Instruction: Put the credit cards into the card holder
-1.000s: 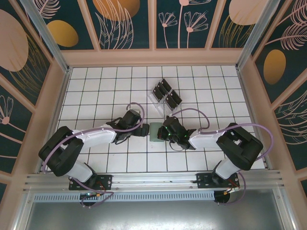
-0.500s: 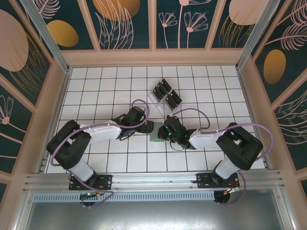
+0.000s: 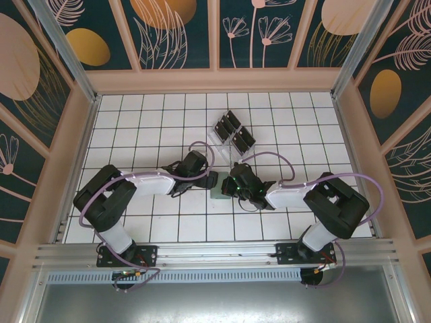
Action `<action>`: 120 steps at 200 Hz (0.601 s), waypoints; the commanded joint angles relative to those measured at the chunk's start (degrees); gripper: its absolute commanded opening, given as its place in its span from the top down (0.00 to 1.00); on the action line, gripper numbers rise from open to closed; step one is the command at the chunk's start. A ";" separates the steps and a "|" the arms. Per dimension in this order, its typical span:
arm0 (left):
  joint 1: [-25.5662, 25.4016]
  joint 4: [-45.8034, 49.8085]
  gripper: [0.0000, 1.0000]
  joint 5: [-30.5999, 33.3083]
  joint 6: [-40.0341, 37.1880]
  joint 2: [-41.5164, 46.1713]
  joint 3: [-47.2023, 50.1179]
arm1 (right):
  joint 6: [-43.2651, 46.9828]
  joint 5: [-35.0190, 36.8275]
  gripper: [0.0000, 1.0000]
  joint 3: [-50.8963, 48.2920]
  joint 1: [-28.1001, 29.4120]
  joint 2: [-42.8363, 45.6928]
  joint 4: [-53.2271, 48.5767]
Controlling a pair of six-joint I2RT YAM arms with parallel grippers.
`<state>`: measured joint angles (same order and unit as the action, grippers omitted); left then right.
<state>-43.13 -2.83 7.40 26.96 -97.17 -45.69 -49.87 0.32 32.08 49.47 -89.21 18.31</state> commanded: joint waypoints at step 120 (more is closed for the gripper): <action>-2.07 1.69 0.02 9.83 1.49 -2.47 0.03 | 3.82 7.77 0.69 5.22 -2.36 10.83 -18.64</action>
<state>-45.12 -2.81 14.92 27.73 -98.74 -46.46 -47.81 5.02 35.62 47.88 -77.30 4.75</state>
